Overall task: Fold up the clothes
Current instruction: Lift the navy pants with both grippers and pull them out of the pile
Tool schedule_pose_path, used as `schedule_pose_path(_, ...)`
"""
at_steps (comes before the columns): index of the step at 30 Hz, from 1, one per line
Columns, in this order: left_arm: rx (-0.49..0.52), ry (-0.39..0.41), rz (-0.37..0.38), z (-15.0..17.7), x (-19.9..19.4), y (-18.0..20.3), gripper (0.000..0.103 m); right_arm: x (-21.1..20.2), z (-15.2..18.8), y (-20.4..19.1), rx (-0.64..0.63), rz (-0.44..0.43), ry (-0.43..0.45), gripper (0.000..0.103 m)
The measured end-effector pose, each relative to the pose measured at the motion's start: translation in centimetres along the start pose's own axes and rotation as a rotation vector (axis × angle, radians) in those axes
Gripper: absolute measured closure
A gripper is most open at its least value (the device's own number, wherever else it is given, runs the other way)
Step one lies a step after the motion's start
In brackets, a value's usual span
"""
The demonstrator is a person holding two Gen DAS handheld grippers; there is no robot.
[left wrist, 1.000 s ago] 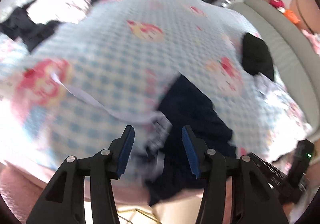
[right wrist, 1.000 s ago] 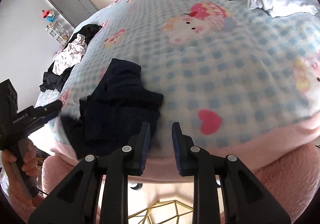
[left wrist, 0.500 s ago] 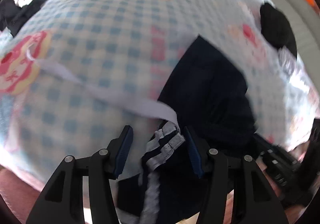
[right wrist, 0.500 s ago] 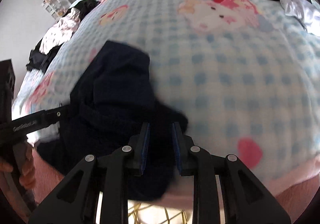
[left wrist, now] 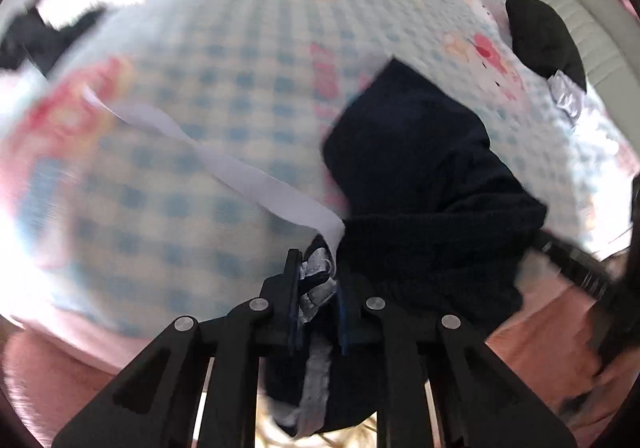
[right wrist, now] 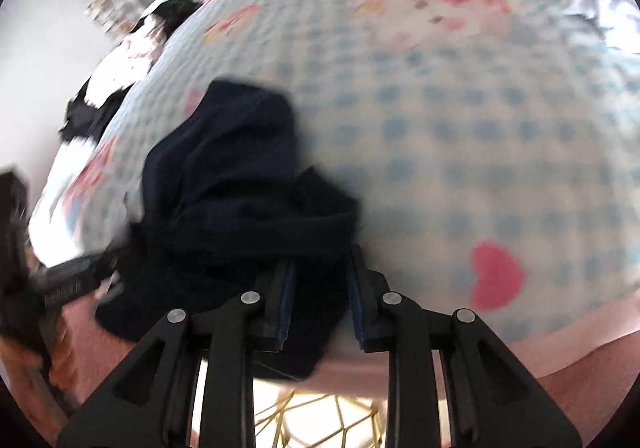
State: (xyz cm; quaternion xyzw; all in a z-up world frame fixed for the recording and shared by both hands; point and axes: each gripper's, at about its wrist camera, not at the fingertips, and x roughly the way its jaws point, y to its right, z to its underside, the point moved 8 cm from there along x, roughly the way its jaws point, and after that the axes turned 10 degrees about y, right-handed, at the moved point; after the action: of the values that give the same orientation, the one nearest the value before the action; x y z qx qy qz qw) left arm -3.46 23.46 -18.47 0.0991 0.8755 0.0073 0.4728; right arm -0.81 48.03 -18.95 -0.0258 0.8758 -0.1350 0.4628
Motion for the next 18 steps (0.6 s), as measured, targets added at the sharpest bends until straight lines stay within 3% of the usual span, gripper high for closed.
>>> schedule_pose_path(3,0.050,0.068,-0.074,-0.9,-2.5,-2.0,0.088,-0.2,0.1,0.2,-0.030,0.004,-0.011,0.073)
schedule_pose_path(7,0.028,0.104,-0.117,-2.9,-3.5,-4.6,0.088,-0.2,0.2,-1.1,-0.043,-0.054,-0.024,0.072)
schedule_pose_path(12,-0.057,0.112,-0.161,-2.3,-4.6,-7.7,0.088,-0.3,-0.7,-4.1,-0.038,-0.179,-0.016,0.072)
schedule_pose_path(15,-0.121,0.110,-0.201,-1.3,-4.9,-9.2,0.088,1.2,-0.9,-6.2,-0.097,-0.159,-0.043,0.071)
schedule_pose_path(18,-0.175,0.104,-0.213,-0.3,-5.0,-9.9,0.088,1.9,-0.9,-7.4,-0.079,-0.191,-0.062,0.070)
